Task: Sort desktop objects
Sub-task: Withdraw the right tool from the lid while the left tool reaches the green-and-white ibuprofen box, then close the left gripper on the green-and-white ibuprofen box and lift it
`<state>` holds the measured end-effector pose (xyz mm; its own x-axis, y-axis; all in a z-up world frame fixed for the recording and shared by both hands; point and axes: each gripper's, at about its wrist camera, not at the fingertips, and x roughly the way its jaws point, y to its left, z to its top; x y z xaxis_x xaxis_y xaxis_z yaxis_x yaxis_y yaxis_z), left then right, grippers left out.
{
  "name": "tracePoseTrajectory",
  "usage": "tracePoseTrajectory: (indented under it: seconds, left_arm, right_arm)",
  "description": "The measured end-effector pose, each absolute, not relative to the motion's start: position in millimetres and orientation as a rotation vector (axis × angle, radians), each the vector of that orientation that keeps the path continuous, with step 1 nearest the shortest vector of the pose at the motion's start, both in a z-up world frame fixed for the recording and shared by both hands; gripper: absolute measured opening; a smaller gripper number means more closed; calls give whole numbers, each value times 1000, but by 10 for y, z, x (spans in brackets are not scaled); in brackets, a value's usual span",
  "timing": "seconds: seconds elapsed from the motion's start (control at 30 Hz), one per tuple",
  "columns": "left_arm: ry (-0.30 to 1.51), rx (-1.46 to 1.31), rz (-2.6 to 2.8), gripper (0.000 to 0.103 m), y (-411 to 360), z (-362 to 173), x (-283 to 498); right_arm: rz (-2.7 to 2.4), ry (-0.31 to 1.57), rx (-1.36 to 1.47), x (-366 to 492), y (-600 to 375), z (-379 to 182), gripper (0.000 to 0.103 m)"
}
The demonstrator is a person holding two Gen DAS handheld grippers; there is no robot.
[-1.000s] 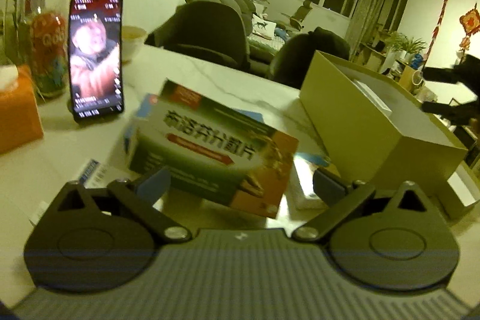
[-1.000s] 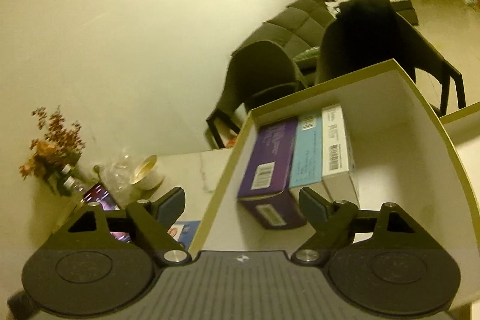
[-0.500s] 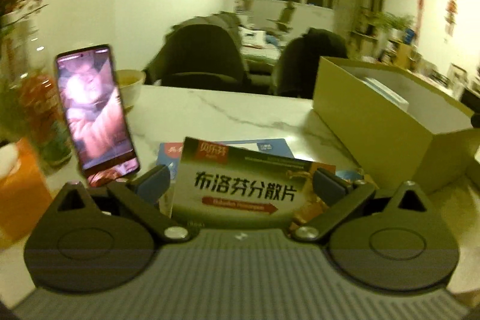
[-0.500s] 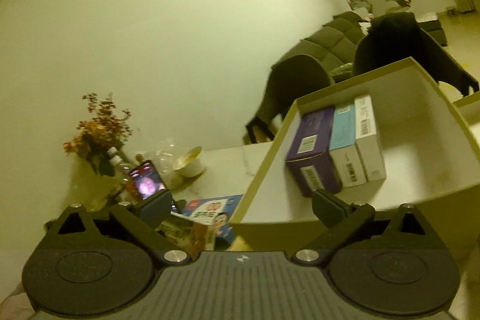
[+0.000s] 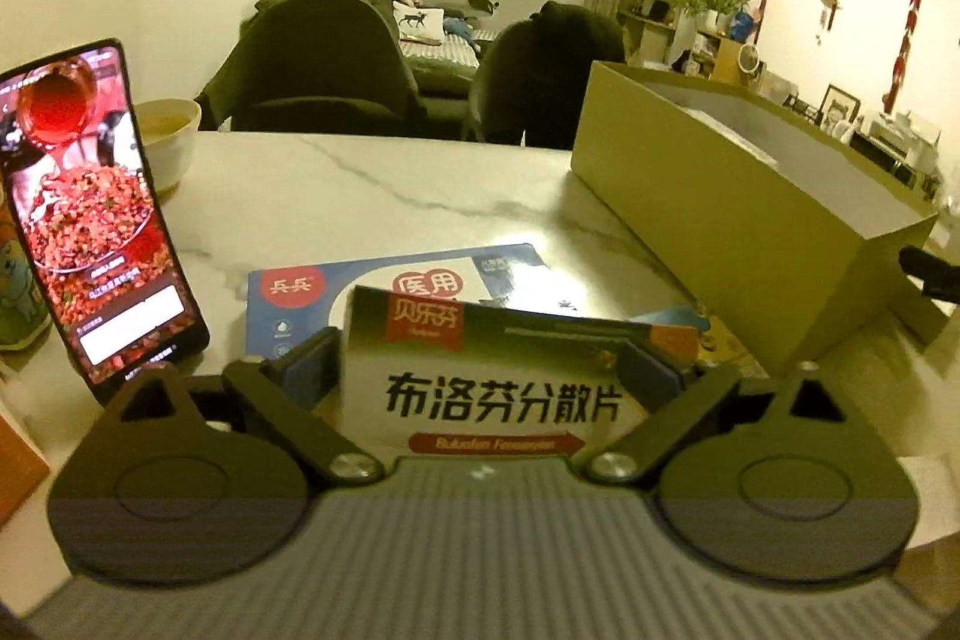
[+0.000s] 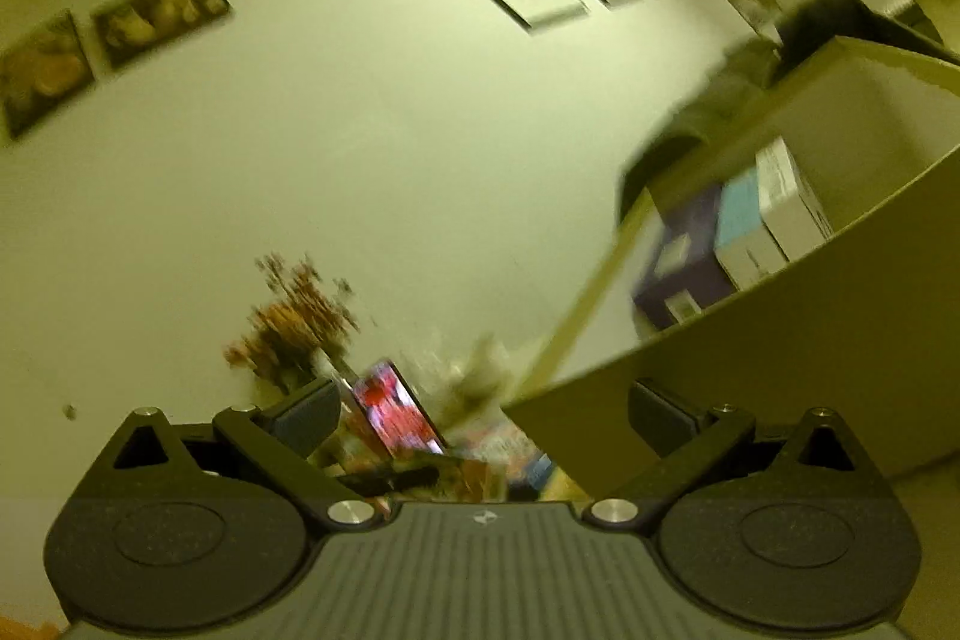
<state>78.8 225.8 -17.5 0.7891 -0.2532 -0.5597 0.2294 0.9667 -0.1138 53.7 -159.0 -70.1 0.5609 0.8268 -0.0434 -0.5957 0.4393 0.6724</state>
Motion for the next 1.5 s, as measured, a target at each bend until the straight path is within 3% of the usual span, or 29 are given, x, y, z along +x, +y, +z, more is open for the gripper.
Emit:
tracePoseTrajectory:
  seconds: [0.03,0.1,0.17,0.4,0.9,1.5]
  left_arm:
    - [607,-31,-256,87,2231,-172,784]
    - [600,-20,-250,66,2188,-156,759]
    - [589,-1,-231,58,2127,-132,704]
    - [524,-6,-161,44,2013,-34,400]
    - [323,69,-62,35,1684,97,-468]
    - [541,169,-129,26,1531,-190,-728]
  right_arm:
    - [936,392,646,530,-1574,-695,103]
    - [950,411,614,517,-1527,-700,103]
    - [949,431,582,506,-1485,-708,103]
    - [928,462,568,504,-1452,-744,103]
    - [919,479,588,541,-1444,-786,103]
    - [910,508,597,537,-1436,-802,103]
